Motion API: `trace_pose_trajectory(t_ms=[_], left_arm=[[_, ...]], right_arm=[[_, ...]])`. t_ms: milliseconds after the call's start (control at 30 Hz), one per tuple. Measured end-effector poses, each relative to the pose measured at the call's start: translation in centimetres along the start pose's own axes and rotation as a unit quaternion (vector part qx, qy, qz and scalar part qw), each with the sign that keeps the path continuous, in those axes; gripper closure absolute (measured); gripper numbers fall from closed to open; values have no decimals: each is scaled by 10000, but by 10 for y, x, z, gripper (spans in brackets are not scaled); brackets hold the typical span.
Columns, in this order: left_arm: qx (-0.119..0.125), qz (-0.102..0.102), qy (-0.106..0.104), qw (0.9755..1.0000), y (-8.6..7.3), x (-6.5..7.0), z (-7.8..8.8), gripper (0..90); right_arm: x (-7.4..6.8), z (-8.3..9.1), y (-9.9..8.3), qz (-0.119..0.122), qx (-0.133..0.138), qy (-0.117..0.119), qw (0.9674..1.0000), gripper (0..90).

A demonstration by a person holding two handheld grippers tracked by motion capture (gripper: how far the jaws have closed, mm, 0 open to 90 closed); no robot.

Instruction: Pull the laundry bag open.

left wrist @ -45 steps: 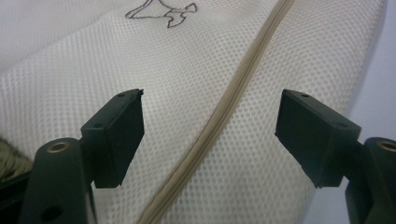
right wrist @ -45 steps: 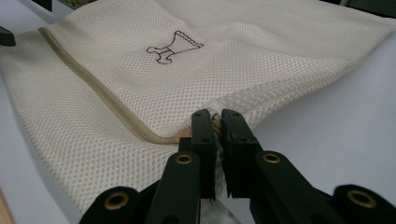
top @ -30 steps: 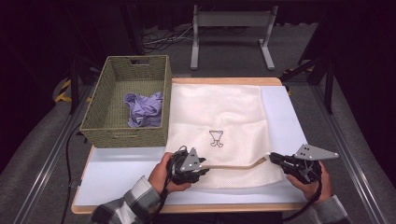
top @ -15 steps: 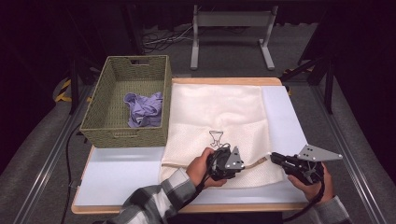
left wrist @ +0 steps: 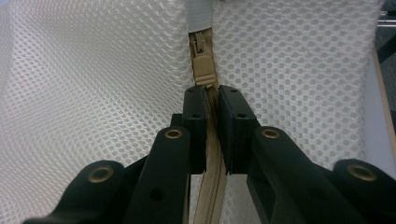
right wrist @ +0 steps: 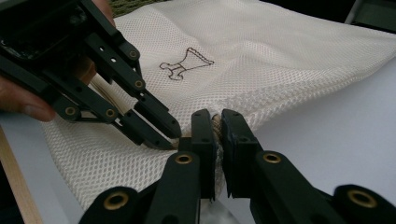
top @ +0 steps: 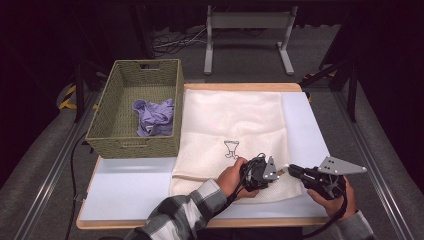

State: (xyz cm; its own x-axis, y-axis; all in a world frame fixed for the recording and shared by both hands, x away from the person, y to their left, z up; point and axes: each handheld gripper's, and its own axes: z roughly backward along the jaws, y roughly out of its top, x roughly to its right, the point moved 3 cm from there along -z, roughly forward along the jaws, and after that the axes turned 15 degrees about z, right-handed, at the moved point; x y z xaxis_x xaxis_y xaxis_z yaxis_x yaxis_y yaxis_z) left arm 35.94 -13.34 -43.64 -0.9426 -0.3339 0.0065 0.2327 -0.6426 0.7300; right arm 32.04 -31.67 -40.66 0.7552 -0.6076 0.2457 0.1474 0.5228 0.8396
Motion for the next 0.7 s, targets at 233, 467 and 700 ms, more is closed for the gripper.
trace_pose_trajectory(t_ms=[233,467,700], left_arm=[[78,73,-175,9998,4,2,-2,766],[36,86,-224,9997,10,2,-8,732],[-21,160,-452,9988,10,1,-16,698]], right_arm=[[-2,-2,0,16,-25,48,10000,844],[-5,-5,0,46,-42,91,9999,845],[-5,-4,-2,60,-59,109,9999,846]])
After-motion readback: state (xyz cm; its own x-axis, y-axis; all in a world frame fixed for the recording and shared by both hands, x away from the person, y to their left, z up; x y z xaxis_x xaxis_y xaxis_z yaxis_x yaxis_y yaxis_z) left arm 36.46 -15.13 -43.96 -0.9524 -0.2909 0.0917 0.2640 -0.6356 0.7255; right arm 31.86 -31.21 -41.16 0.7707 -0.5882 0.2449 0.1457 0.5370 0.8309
